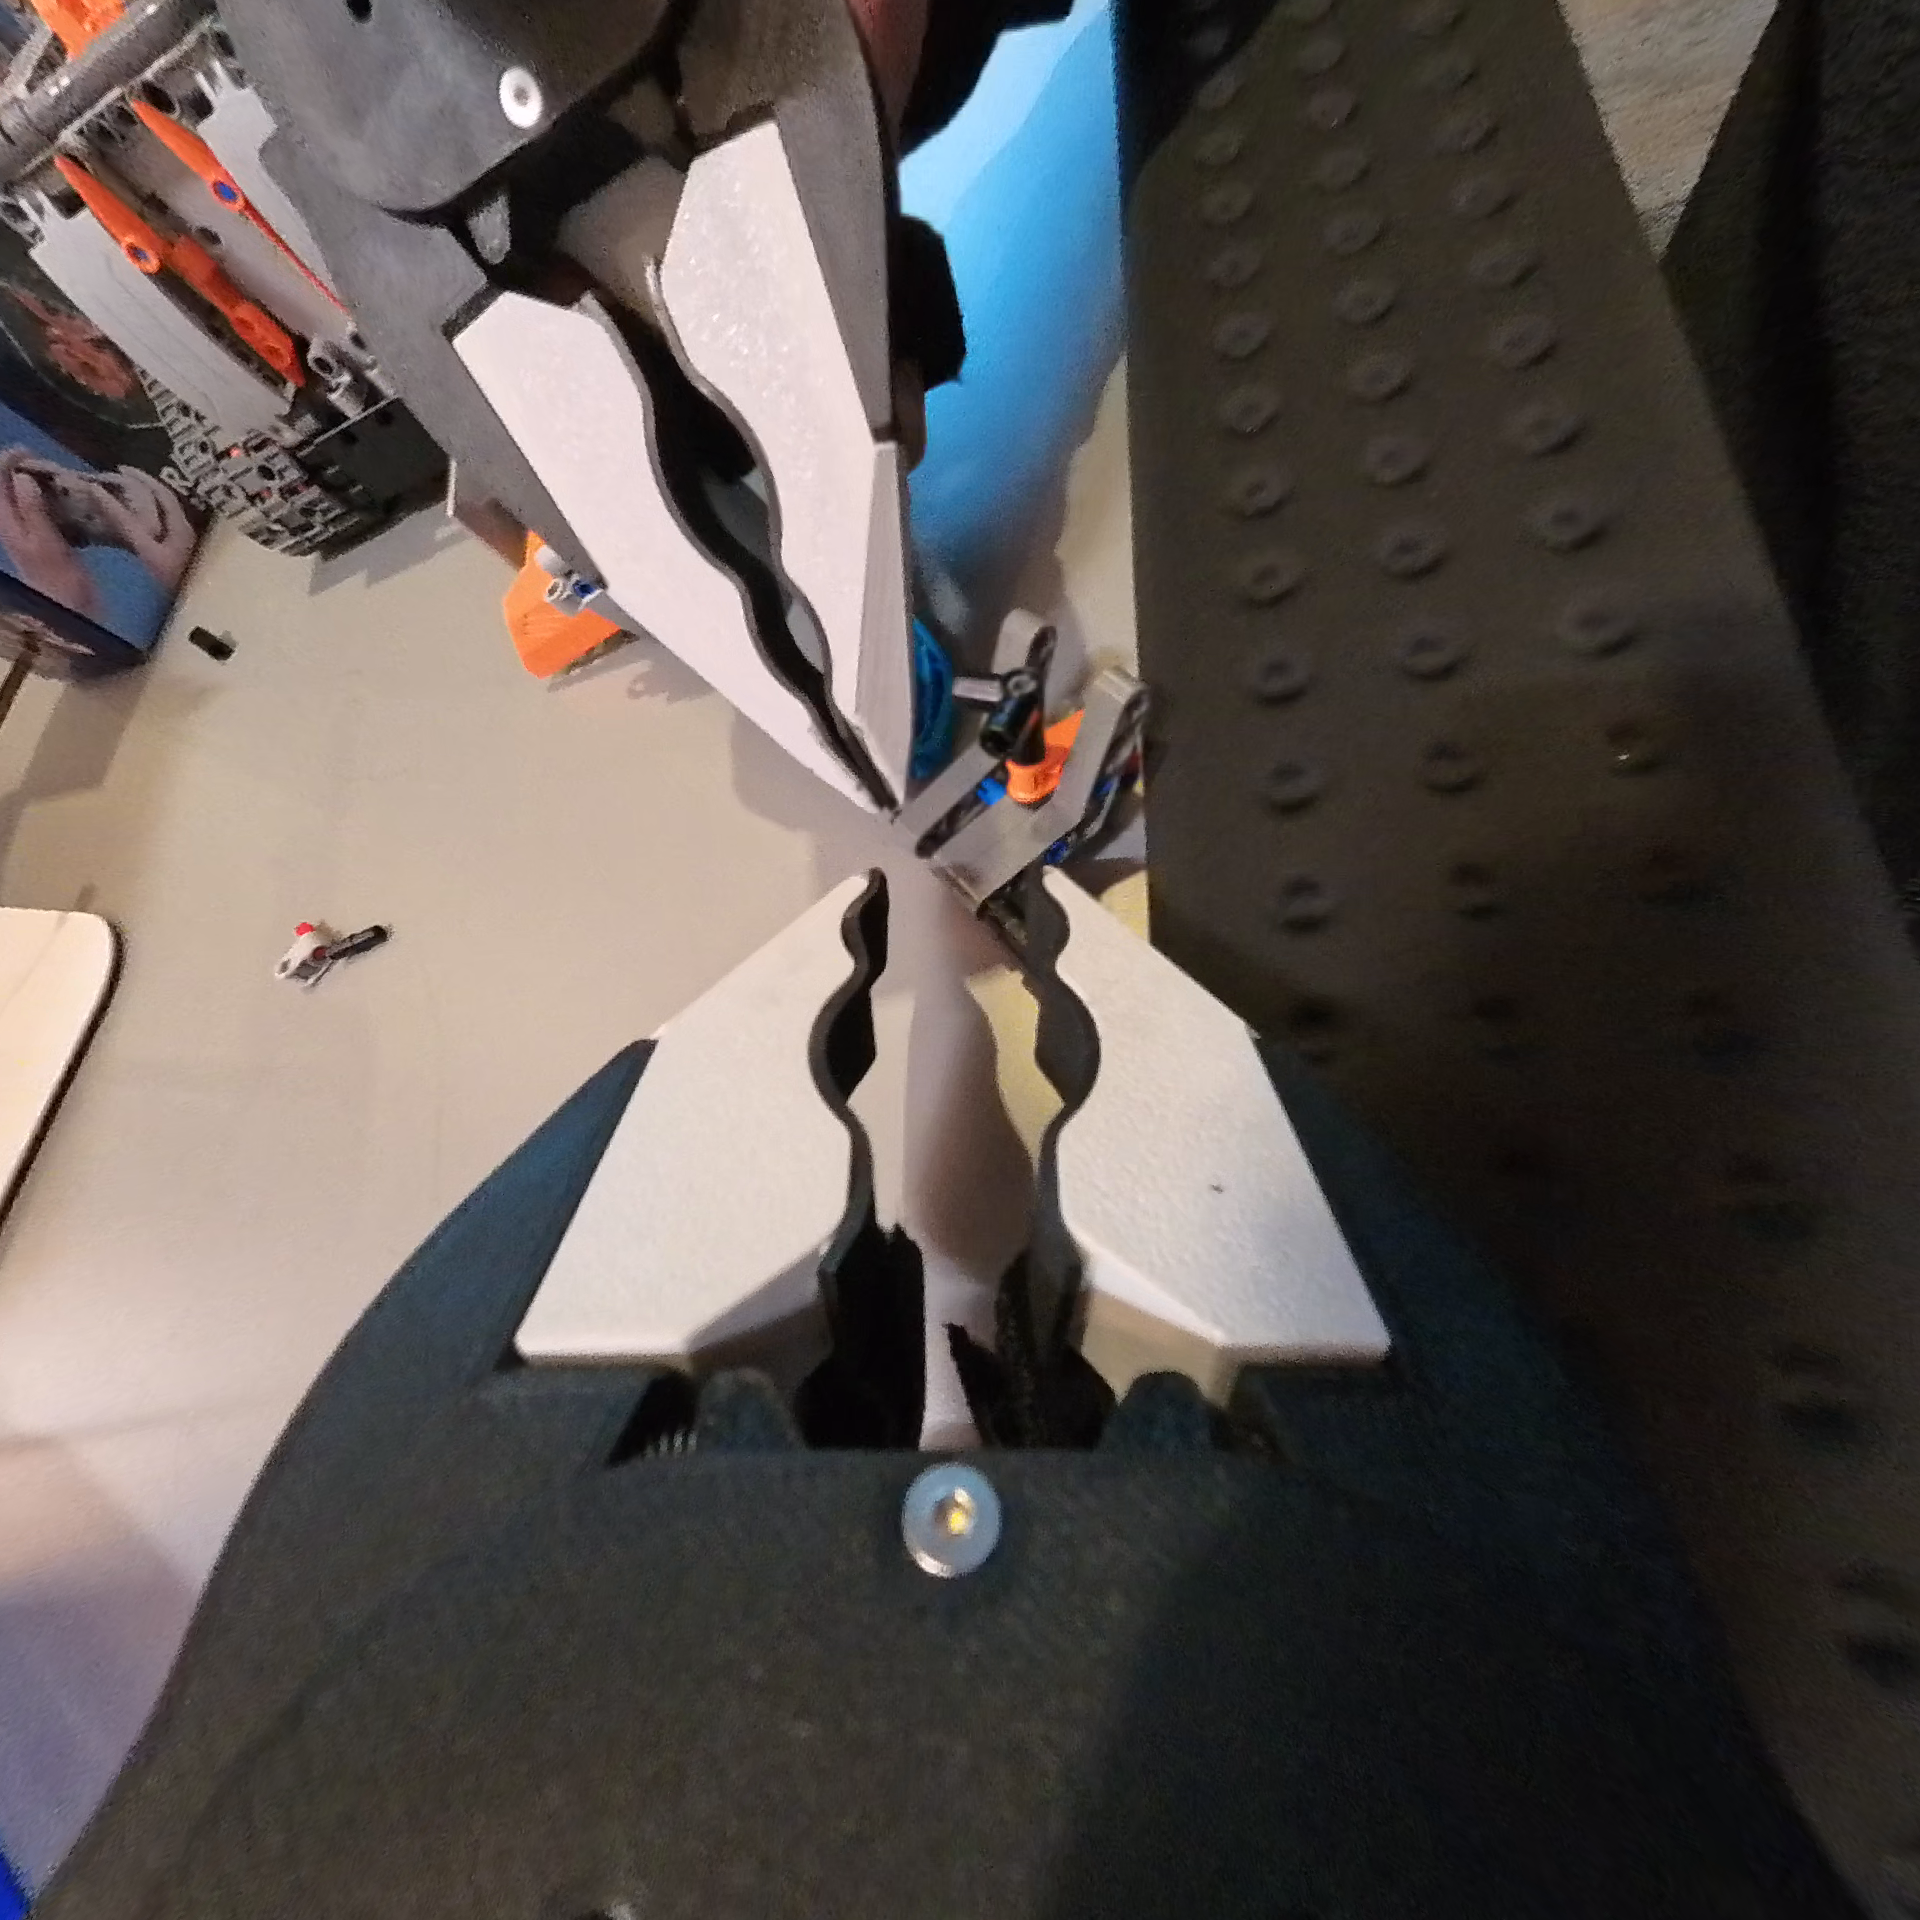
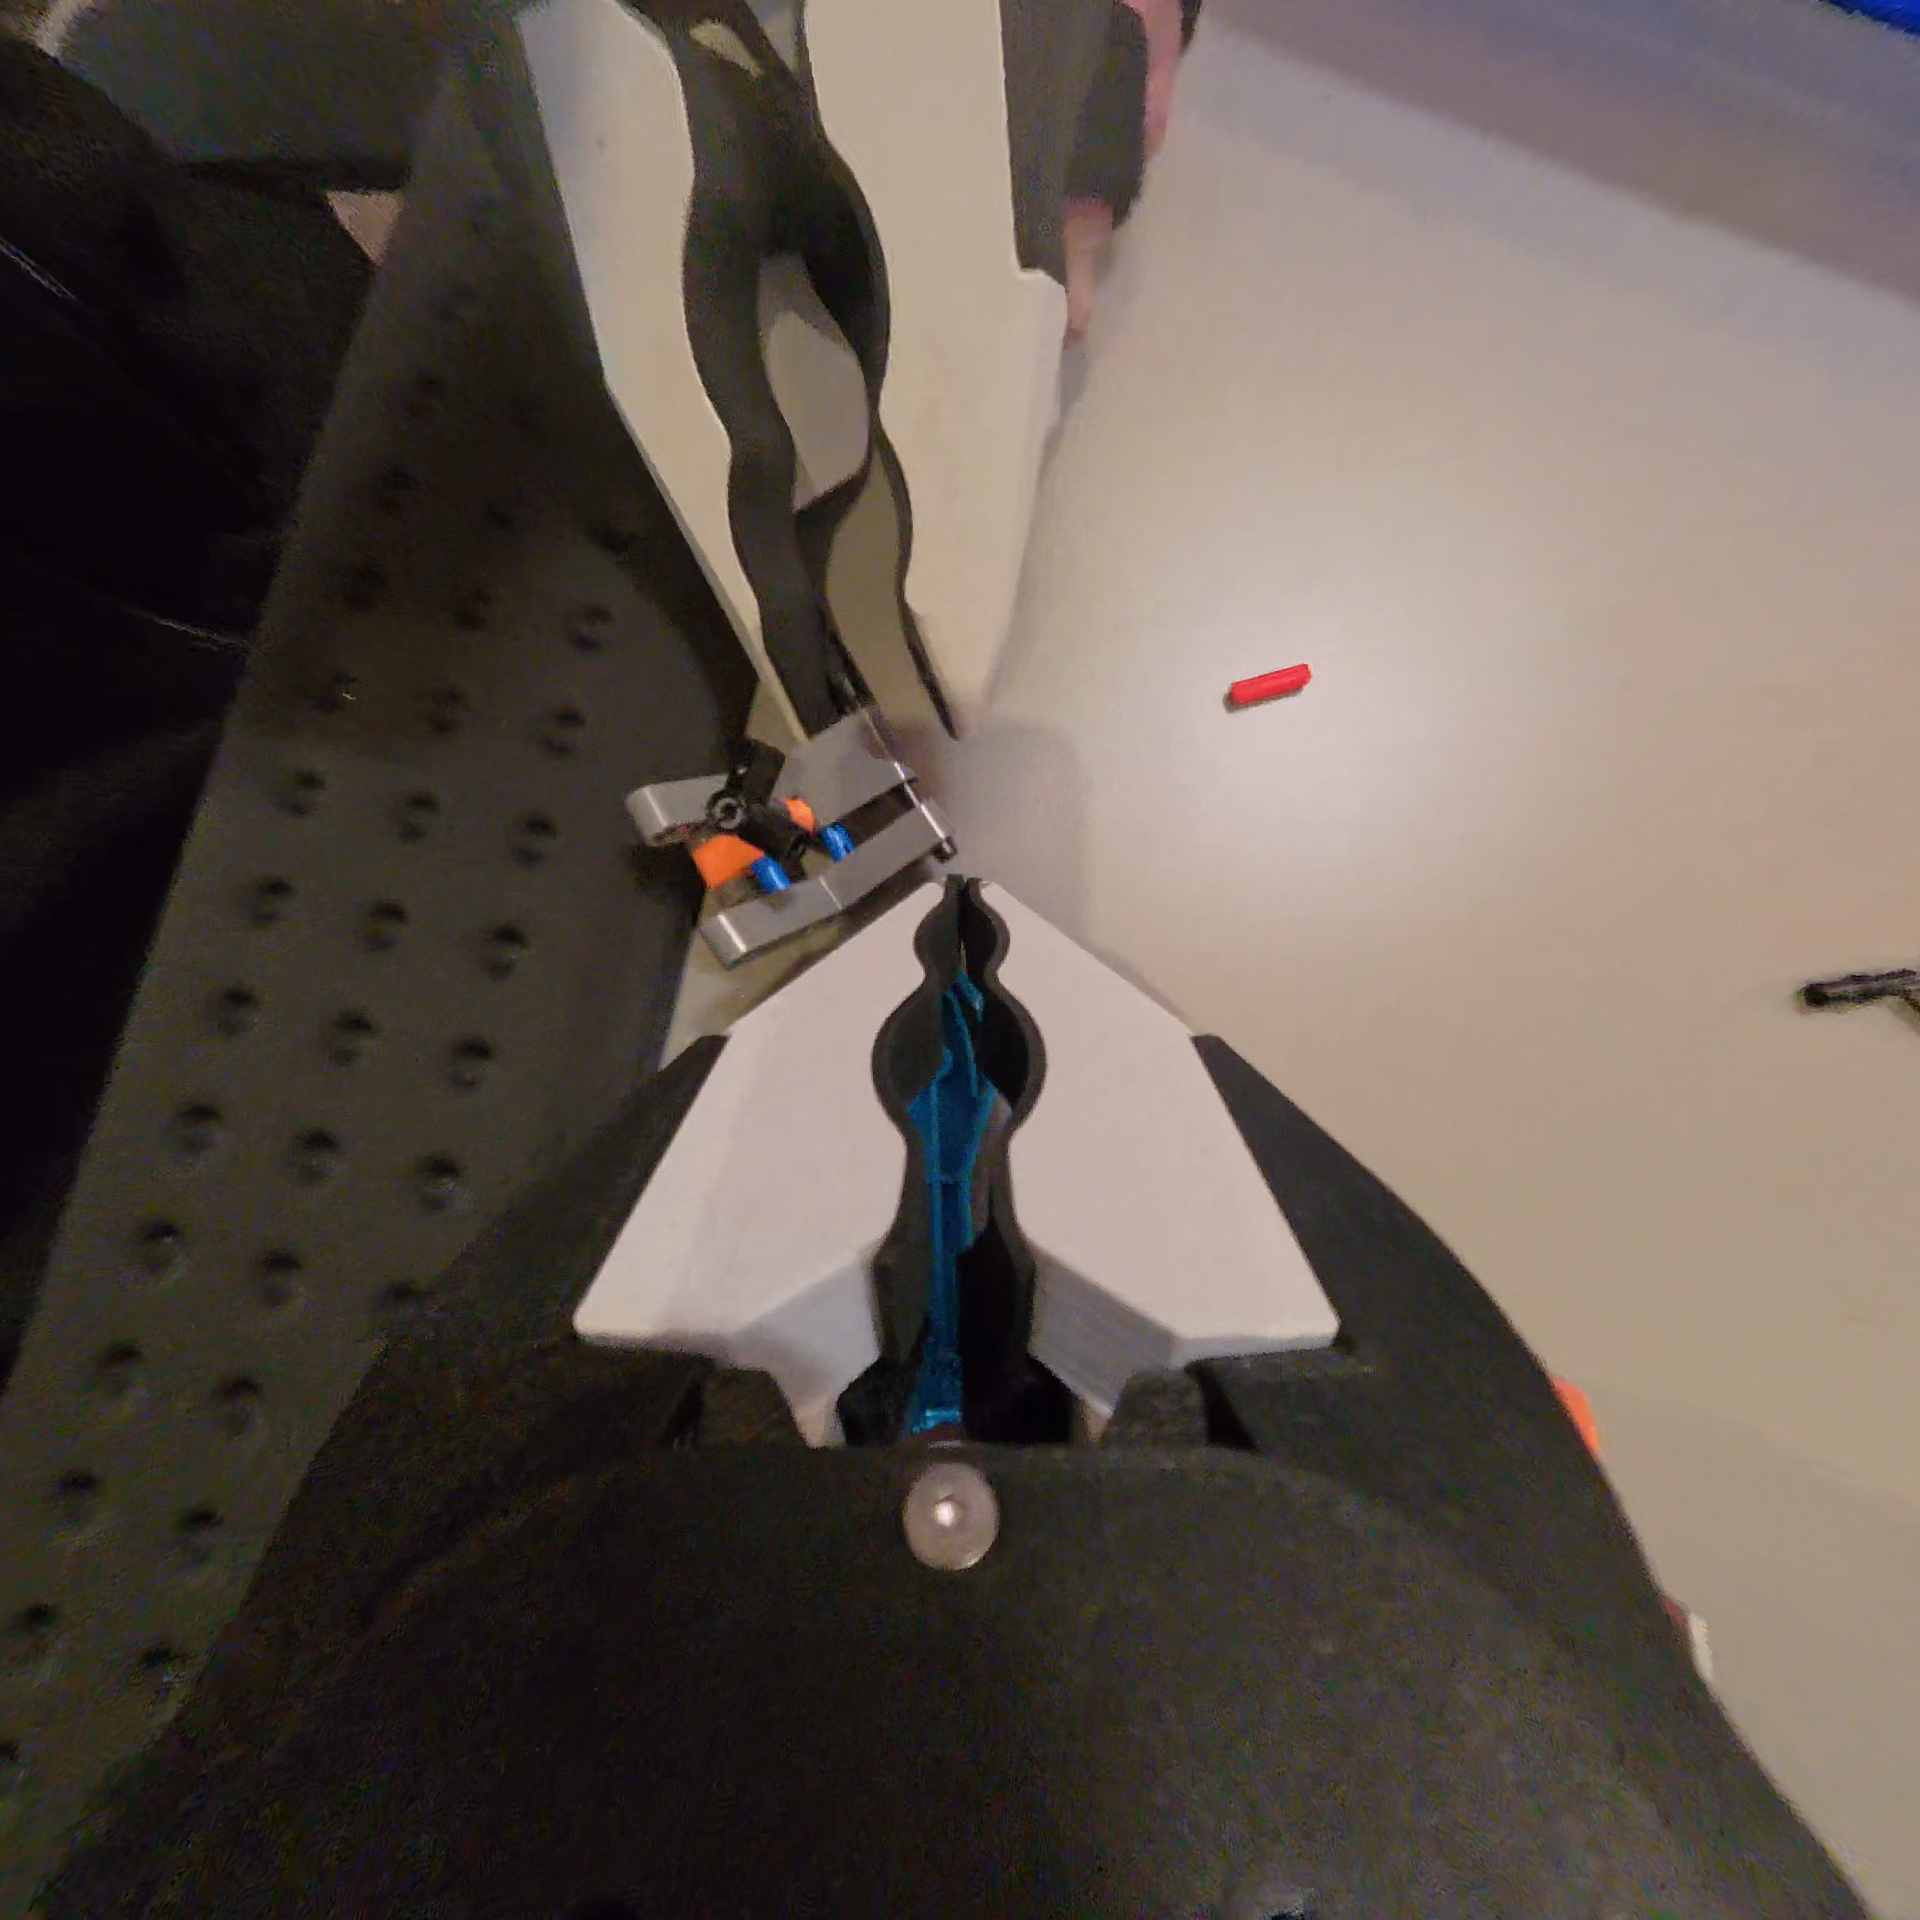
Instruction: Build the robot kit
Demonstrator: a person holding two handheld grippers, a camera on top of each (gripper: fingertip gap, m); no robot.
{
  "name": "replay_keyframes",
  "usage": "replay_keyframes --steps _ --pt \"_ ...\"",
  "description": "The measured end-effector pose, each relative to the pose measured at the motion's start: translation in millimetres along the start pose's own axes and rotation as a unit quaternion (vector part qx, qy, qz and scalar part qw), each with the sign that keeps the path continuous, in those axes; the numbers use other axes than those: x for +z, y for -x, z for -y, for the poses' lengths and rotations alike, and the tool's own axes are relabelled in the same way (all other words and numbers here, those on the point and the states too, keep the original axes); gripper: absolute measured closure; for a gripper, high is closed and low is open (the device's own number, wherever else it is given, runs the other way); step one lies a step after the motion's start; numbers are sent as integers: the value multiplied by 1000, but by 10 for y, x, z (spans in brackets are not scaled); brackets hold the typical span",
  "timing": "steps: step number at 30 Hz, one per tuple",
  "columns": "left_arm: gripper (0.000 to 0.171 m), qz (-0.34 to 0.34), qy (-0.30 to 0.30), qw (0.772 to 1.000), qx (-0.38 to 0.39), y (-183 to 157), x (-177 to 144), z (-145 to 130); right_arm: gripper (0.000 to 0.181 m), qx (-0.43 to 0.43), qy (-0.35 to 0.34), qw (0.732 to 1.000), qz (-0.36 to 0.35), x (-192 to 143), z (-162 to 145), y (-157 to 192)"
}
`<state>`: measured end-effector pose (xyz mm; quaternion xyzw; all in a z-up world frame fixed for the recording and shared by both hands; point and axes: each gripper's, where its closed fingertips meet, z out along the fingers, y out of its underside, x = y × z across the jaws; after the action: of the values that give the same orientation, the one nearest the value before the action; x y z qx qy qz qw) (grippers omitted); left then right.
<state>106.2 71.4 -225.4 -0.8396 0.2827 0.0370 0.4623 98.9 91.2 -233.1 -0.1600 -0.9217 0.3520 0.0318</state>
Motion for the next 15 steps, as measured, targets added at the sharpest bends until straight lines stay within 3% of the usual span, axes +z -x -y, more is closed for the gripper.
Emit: replay_keyframes --steps 3,5,9,11,15 --pt "148 8 0 1000 1 25 -21 6 181 -6 -7 1000 -8 -69 32 -7" --pt "162 4 10 1000 0 15 -3 -18 181 -27 2 999 -17 -111 14 -2" --pt "166 -6 14 999 -38 65 16 -61 168 -60 -10 997 -45 -170 -37 -12" --pt "171 -14 -24 996 -84 156 -53 15 160 -55 -27 997 -45 -224 -41 -20" --pt "171 -46 -86 983 -154 257 -136 145 161 -53 -67 994 -61 -327 80 -59"
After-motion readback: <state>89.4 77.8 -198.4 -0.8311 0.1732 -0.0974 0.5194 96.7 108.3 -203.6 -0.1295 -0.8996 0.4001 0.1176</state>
